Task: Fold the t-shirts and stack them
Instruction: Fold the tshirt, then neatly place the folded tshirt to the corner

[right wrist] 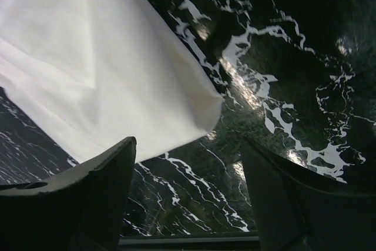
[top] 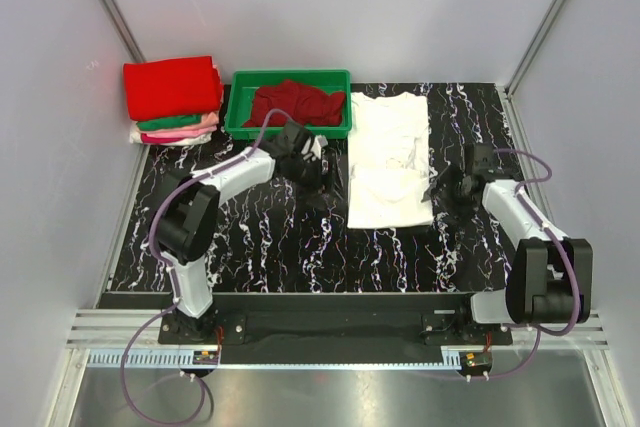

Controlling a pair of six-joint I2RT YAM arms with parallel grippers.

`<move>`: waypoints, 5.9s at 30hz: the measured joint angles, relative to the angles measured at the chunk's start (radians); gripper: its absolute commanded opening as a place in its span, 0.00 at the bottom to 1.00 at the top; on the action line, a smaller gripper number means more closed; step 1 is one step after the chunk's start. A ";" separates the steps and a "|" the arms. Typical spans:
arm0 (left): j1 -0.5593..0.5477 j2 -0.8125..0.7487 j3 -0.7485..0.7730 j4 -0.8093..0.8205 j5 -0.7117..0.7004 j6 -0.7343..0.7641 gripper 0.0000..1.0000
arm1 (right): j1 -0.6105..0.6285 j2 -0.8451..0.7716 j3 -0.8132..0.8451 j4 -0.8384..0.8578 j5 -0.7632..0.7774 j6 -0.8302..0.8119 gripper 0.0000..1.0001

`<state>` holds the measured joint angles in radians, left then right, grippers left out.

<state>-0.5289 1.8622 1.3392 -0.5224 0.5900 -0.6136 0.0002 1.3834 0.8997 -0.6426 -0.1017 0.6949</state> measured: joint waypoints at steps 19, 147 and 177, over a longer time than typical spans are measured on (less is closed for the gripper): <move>-0.109 -0.008 -0.225 0.273 -0.041 -0.138 0.77 | 0.001 0.114 -0.164 0.240 -0.085 0.014 0.28; 0.150 0.208 0.345 -0.073 0.042 -0.008 0.99 | 0.007 0.452 0.609 -0.067 -0.160 -0.036 0.73; 0.036 0.400 0.245 0.291 -0.032 -0.063 0.00 | 0.006 0.002 0.153 -0.065 -0.173 -0.159 0.74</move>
<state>-0.4931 2.2620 1.5845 -0.2314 0.5579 -0.6762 0.0063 1.3857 1.0527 -0.7074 -0.2749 0.5354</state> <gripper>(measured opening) 0.089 0.742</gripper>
